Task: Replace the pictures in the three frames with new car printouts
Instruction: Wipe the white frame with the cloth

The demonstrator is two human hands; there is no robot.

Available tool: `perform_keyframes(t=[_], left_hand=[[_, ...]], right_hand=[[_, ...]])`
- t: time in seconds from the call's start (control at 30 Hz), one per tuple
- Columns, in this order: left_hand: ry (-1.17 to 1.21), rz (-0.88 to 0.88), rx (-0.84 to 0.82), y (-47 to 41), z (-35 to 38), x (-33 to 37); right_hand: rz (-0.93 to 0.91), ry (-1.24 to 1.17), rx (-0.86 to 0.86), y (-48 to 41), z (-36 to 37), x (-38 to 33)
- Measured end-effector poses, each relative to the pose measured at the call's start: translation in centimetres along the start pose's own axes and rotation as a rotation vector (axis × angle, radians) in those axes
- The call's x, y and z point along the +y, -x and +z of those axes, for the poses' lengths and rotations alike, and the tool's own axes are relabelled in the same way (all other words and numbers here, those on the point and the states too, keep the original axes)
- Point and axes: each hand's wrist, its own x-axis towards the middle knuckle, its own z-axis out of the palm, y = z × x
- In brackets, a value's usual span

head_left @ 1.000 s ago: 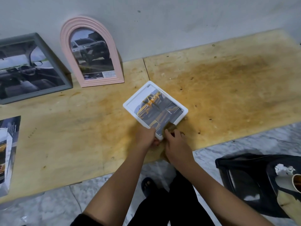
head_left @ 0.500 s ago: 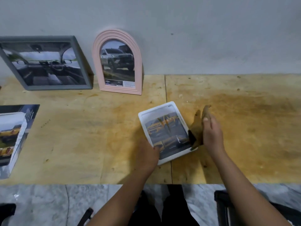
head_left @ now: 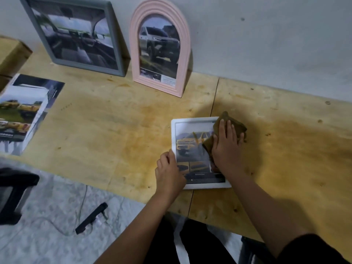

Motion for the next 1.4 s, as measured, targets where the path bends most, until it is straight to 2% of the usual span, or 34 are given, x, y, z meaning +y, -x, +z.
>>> perform_keyframes(t=[0.17,0.33,0.53,0.63,0.77,0.87,1.0,1.1,1.2,1.27,1.33,1.4], left_hand=[[-0.009,0.004,0.012,0.2,-0.3,0.1],[0.017,0.008,-0.004,0.0,-0.3,-0.1],[0.039,0.001,-0.018,0.1,-0.1,-0.2],[0.039,-0.007,-0.025,0.2,-0.1,0.0],[0.029,-0.013,-0.043,0.2,0.0,0.3],[0.035,-0.016,-0.061,0.2,-0.1,0.4],[0.051,-0.02,-0.068,0.3,-0.2,0.4],[0.069,-0.02,-0.062,0.3,-0.2,0.3],[0.076,-0.006,-0.04,0.3,-0.2,0.1],[0.041,0.022,-0.019,0.4,0.0,-0.2],[-0.003,0.043,0.011,0.4,0.3,-0.4],[-0.036,0.032,0.026,0.5,1.0,-0.3]], right_hand=[[-0.067,-0.044,0.021,-4.6,0.2,-0.6],[-0.363,-0.078,0.016,-6.0,0.2,-1.2],[-0.678,-0.136,-0.197,-6.9,1.0,-5.3],[-0.796,-0.115,-0.246,-6.8,1.7,-6.2],[-0.94,0.033,-0.3,-7.4,1.3,-5.4],[-0.971,0.124,-0.365,-7.3,0.6,-5.8],[-1.108,0.212,-0.526,-6.0,-0.1,-6.0],[-0.983,0.001,-0.68,-4.3,-1.9,-6.0],[-0.676,-0.268,-0.699,-3.1,-4.8,-5.0],[-0.472,-0.519,-0.529,-2.0,-6.4,-3.5],[-0.298,-0.731,-0.225,-0.4,-6.8,-1.5],[-0.189,-0.72,-0.024,0.9,-5.8,0.0]])
